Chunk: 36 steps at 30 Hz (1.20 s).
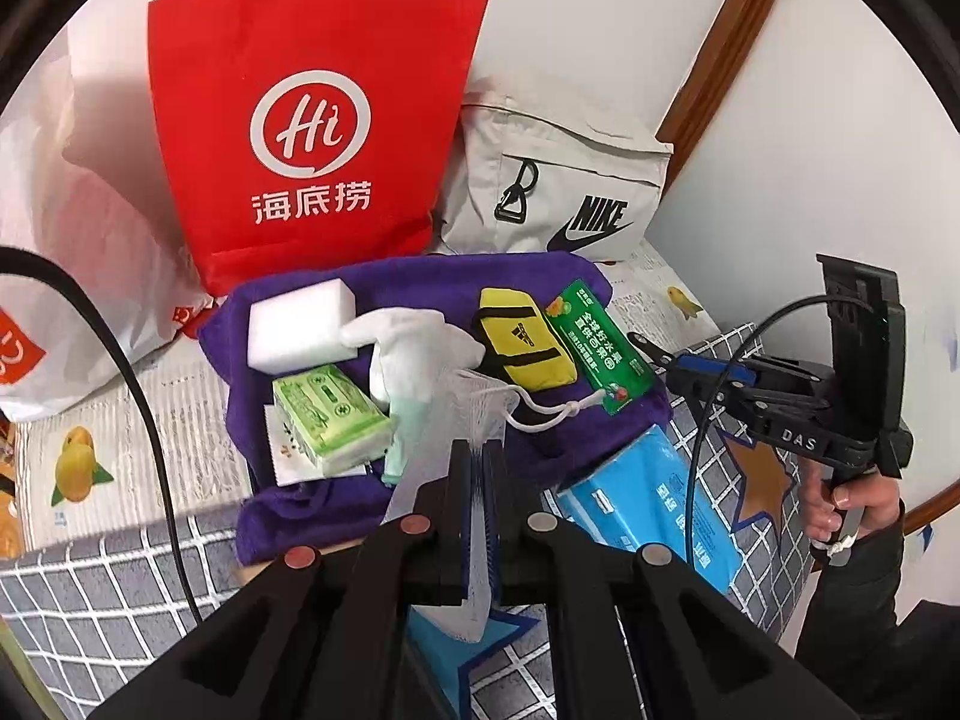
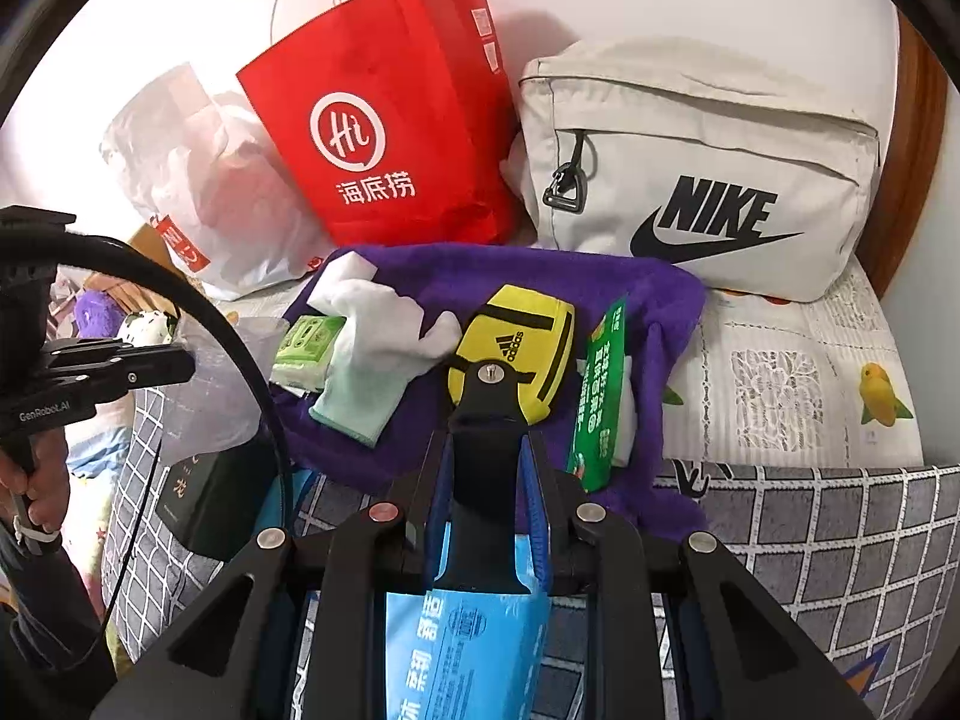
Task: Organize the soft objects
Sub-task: 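Carry the clear bag onto the towel with the left gripper while the right gripper carries the strap there, then open both grippers to release the clear bag and black strap on the towel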
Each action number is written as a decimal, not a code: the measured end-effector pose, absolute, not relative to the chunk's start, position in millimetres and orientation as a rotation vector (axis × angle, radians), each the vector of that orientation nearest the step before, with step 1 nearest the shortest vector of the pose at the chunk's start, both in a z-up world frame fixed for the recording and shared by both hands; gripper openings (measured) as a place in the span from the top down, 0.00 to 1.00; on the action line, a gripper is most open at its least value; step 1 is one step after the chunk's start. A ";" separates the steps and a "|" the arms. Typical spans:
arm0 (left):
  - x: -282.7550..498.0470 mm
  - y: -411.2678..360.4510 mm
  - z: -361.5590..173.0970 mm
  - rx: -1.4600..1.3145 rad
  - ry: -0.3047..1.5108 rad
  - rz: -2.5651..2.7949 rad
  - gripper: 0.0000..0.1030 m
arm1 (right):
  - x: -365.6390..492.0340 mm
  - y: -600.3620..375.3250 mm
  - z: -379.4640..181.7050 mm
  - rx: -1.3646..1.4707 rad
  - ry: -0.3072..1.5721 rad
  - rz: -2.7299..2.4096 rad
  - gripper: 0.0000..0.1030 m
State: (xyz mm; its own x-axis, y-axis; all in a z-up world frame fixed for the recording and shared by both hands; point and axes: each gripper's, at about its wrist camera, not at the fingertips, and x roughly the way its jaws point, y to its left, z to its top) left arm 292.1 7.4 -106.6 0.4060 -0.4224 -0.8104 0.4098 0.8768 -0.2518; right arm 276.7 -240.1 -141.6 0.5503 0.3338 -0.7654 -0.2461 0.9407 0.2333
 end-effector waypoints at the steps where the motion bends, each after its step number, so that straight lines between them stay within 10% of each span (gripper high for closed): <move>1: 294.4 7.3 -106.5 -0.010 1.027 -0.527 0.96 | 279.7 -240.1 -142.4 0.105 0.929 0.343 0.78; 36: 358.9 -29.5 -138.4 0.052 1.122 -0.606 0.96 | 353.3 -223.5 -216.2 0.061 1.078 0.335 0.73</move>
